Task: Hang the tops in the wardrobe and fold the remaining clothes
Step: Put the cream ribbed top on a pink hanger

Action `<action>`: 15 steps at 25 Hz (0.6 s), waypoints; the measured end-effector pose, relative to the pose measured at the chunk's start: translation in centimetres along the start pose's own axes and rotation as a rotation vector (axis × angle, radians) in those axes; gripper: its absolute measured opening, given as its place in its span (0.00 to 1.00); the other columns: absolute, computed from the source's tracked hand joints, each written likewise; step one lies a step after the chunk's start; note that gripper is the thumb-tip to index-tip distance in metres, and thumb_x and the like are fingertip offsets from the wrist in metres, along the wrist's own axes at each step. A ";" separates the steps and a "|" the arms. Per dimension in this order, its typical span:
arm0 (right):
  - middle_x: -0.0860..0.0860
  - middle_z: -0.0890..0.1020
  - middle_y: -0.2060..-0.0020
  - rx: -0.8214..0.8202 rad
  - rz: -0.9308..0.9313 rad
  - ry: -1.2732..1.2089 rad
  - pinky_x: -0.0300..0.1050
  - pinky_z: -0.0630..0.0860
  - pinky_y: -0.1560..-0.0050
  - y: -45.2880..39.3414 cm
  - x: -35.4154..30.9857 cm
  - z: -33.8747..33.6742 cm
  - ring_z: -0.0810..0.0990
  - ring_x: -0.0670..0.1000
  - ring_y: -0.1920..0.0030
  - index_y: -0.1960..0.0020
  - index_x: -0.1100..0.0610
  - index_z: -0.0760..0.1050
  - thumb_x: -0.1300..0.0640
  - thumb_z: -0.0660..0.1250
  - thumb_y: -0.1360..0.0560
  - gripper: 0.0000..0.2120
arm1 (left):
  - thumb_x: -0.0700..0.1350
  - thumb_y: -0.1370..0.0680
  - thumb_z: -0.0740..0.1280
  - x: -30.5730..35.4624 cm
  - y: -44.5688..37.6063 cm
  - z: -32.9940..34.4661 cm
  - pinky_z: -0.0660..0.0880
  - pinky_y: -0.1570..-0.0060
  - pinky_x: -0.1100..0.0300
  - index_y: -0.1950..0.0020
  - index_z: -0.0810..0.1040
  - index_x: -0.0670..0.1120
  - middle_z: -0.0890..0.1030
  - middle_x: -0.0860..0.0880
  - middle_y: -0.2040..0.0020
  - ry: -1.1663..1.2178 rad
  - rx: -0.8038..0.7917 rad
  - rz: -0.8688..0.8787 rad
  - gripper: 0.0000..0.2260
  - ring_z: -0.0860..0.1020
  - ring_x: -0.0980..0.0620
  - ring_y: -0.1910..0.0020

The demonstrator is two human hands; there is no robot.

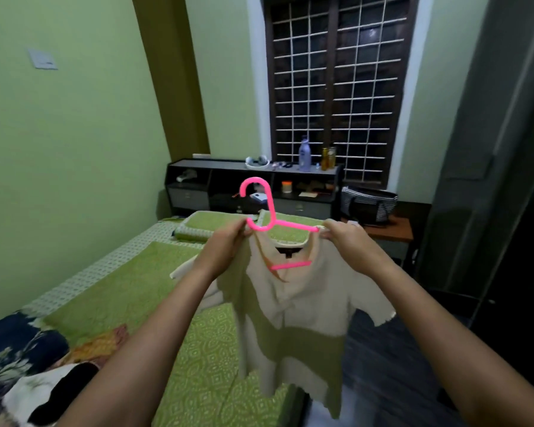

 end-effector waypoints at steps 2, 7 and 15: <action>0.53 0.79 0.57 0.033 0.057 -0.007 0.53 0.69 0.53 -1.5 4.4 -1.3 0.76 0.57 0.56 0.52 0.58 0.69 0.50 0.54 0.18 0.13 | 0.44 0.19 0.61 2.9 -4.1 4.2 0.67 0.55 0.56 0.39 0.74 0.40 0.80 0.40 0.47 0.066 -0.069 0.034 0.11 0.78 0.43 0.47; 0.53 0.78 0.61 0.088 0.152 -0.084 0.55 0.74 0.56 -3.6 15.8 -4.9 0.77 0.53 0.60 0.56 0.58 0.69 0.50 0.55 0.18 0.13 | 0.46 0.19 0.60 2.9 -10.8 10.8 0.64 0.61 0.55 0.47 0.72 0.41 0.75 0.47 0.57 0.004 -0.137 0.024 0.08 0.75 0.45 0.56; 0.47 0.73 0.65 0.054 0.304 -0.034 0.51 0.69 0.60 -7.5 29.9 -5.3 0.74 0.51 0.62 0.58 0.54 0.67 0.51 0.56 0.18 0.11 | 0.50 0.18 0.58 8.6 -24.7 23.5 0.69 0.61 0.49 0.53 0.71 0.42 0.78 0.41 0.53 -0.114 -0.071 0.183 0.12 0.76 0.40 0.52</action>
Point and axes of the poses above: each hand's wrist, its own y-axis away from the middle knuckle, its own z-axis out of the palm, x = y × z, the point moved 8 cm from there along -y, towards the middle knuckle
